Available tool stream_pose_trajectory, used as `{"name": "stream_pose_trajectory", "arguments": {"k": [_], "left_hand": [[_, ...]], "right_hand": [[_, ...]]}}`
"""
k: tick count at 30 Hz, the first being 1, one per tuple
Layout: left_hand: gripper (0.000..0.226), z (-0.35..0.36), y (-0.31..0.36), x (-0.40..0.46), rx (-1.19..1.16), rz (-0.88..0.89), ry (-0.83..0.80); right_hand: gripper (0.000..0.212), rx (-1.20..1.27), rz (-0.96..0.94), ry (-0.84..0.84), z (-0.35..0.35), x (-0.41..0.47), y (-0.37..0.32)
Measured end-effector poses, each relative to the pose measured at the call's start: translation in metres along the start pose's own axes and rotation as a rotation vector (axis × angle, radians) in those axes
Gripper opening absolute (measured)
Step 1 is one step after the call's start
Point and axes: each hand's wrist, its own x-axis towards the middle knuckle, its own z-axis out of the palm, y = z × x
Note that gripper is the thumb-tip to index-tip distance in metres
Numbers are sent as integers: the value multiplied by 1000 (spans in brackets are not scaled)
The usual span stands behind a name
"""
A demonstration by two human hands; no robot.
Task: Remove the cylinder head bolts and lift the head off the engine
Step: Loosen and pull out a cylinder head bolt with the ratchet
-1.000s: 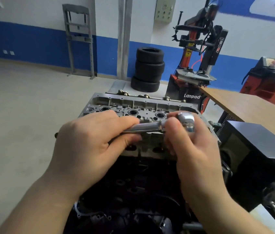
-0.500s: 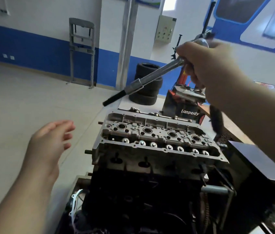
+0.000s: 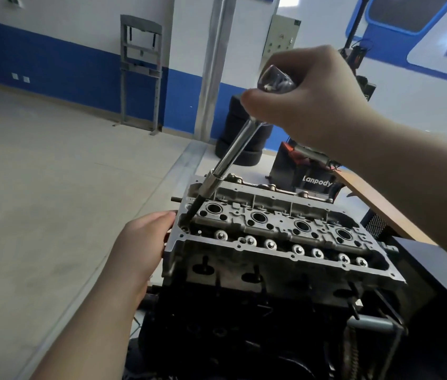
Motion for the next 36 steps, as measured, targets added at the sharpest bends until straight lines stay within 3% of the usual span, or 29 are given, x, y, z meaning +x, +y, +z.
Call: {"name": "stream_pose_trajectory", "arguments": {"k": [8, 16, 26, 29, 33, 36], "left_hand": [[35, 2, -2, 0, 70, 26, 68], [26, 5, -6, 2, -6, 28, 118], [39, 5, -1, -3, 48, 57, 122], [25, 5, 0, -5, 27, 64, 134], [32, 6, -1, -5, 49, 34, 185], [41, 7, 5, -10, 66, 47, 179]], "right_hand": [[32, -73, -120, -103, 15, -1, -14], [35, -128, -158, -159, 21, 11, -27], [25, -156, -321, -320, 16, 28, -35], [25, -181, -295, -315, 23, 33, -43], [35, -387, -186, -250, 37, 38, -51], [43, -554, -204, -236, 38, 38, -54]]}}
